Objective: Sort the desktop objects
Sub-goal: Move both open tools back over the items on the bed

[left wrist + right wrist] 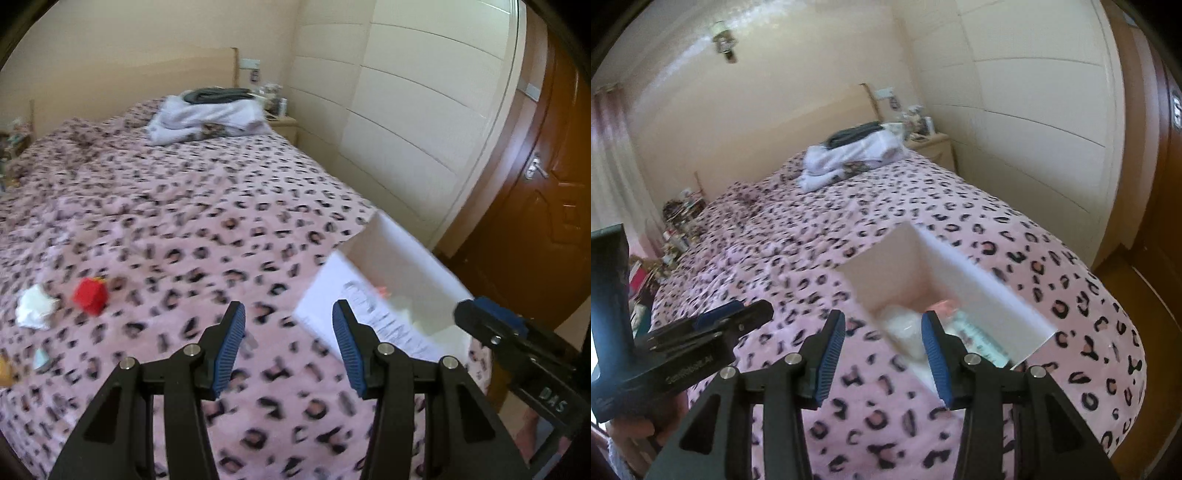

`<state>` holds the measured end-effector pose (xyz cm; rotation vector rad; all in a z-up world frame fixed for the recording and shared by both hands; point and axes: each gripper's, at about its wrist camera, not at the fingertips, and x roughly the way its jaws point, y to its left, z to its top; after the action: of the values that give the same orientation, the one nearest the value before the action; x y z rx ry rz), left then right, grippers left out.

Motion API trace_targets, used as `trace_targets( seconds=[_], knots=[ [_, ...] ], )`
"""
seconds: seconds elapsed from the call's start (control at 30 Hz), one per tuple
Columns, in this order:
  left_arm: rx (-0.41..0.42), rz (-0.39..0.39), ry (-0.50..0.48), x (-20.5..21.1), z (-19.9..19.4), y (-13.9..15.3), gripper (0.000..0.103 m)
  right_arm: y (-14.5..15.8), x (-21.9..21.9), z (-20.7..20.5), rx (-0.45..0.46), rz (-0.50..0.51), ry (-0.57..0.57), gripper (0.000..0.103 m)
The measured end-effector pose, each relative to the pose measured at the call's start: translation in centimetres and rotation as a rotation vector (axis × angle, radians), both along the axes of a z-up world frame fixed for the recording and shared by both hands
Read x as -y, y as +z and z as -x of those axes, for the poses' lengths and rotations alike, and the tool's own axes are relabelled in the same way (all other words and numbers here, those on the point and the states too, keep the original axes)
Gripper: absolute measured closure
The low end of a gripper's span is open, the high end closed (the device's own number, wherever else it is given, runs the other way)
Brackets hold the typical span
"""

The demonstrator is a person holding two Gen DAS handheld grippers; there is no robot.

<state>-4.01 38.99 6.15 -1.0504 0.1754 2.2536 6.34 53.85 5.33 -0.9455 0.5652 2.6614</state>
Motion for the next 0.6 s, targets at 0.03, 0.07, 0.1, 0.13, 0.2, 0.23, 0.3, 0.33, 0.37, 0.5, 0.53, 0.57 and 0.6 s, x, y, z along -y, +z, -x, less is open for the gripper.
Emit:
trace_targets(
  seconds=[0.03, 0.07, 0.1, 0.13, 0.2, 0.23, 0.3, 0.33, 0.37, 0.5, 0.53, 0.57, 0.6],
  knots=[
    [-0.010, 0.006, 0.014, 1.1, -0.3, 0.2, 0.053, 0.2, 1.1, -0.2, -0.001, -0.002, 0.018, 0.059],
    [-0.016, 0.009, 0.029, 2.4, -0.6, 0.4, 0.052, 0.2, 2.2, -0.3, 0.001, -0.003, 0.033, 0.059],
    [-0.016, 0.013, 0.053, 4.1, -0.9, 0.7, 0.050, 0.3, 3.4, -0.4, 0.002, -0.003, 0.049, 0.059],
    [-0.020, 0.018, 0.078, 5.6, -1.1, 0.9, 0.048, 0.4, 4.5, -0.3, 0.003, 0.002, 0.069, 0.059],
    [-0.028, 0.029, 0.129, 8.5, -1.6, 1.3, 0.048, 0.5, 7.0, 0.0, 0.005, 0.015, 0.112, 0.059],
    [-0.033, 0.038, 0.159, 10.1, -1.8, 1.4, 0.048, 0.6, 8.2, 0.2, 0.007, 0.017, 0.131, 0.059],
    [-0.041, 0.058, 0.222, 13.3, -2.2, 1.6, 0.047, 0.6, 10.9, 0.9, 0.012, 0.017, 0.177, 0.059],
    [-0.044, 0.068, 0.254, 14.9, -2.4, 1.7, 0.043, 0.6, 12.1, 1.3, 0.016, 0.018, 0.197, 0.059],
    [-0.048, 0.074, 0.284, 16.4, -2.7, 1.7, 0.041, 0.6, 13.2, 1.6, 0.017, 0.020, 0.214, 0.059],
    [-0.055, 0.099, 0.401, 22.8, -3.3, 1.5, 0.037, 0.5, 18.6, 3.0, 0.026, 0.021, 0.299, 0.059],
    [-0.056, 0.105, 0.429, 24.3, -3.5, 1.4, 0.035, 0.5, 19.9, 3.3, 0.029, 0.017, 0.319, 0.059],
    [-0.054, 0.107, 0.454, 25.8, -3.6, 1.3, 0.034, 0.5, 21.2, 3.6, 0.032, 0.012, 0.340, 0.059],
    [-0.050, 0.104, 0.482, 27.7, -3.8, 1.2, 0.032, 0.5, 22.7, 3.9, 0.035, 0.010, 0.363, 0.059]
  ],
)
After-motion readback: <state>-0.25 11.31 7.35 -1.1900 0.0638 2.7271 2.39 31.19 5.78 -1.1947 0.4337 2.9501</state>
